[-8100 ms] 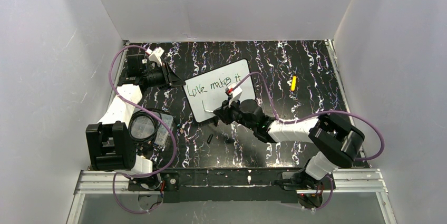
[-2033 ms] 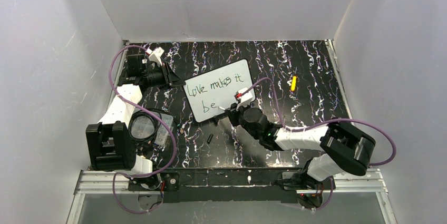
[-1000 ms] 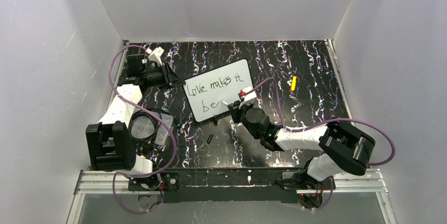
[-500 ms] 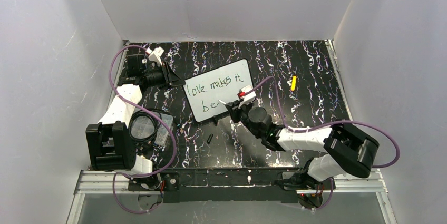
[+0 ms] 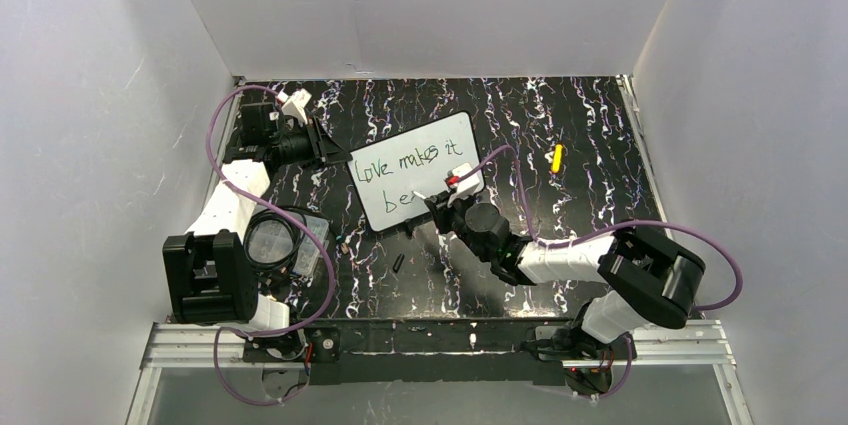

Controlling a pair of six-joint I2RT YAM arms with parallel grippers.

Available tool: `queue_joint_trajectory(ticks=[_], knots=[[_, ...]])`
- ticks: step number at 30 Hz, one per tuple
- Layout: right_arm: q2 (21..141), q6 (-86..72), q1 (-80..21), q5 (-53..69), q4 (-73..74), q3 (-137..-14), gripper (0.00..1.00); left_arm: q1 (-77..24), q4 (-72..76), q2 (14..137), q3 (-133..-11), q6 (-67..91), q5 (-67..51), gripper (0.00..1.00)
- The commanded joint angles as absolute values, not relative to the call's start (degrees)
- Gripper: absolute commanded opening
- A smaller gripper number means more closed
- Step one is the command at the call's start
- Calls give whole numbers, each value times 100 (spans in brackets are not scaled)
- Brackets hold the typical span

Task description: Write a sentence on the whiteboard

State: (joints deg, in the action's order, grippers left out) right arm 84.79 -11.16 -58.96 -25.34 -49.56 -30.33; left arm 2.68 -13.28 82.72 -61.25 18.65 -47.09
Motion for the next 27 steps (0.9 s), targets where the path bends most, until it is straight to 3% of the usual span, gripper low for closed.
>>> queue_joint_trajectory(ticks=[1,18,27], knots=[[8477,-1084,-5880,-2681,-5274,-3051,1,228,-1415,8174,-6231,1882,-4844,19],[8463,-1558,-5887,-2808,-4941,-2647,1,229,-1416,8178,-6224,1890,-4852,19],[7875,-1304,-5885,-2920,-4861,-2742,1,229,-1415,8187,-6225,1890,-4843,19]])
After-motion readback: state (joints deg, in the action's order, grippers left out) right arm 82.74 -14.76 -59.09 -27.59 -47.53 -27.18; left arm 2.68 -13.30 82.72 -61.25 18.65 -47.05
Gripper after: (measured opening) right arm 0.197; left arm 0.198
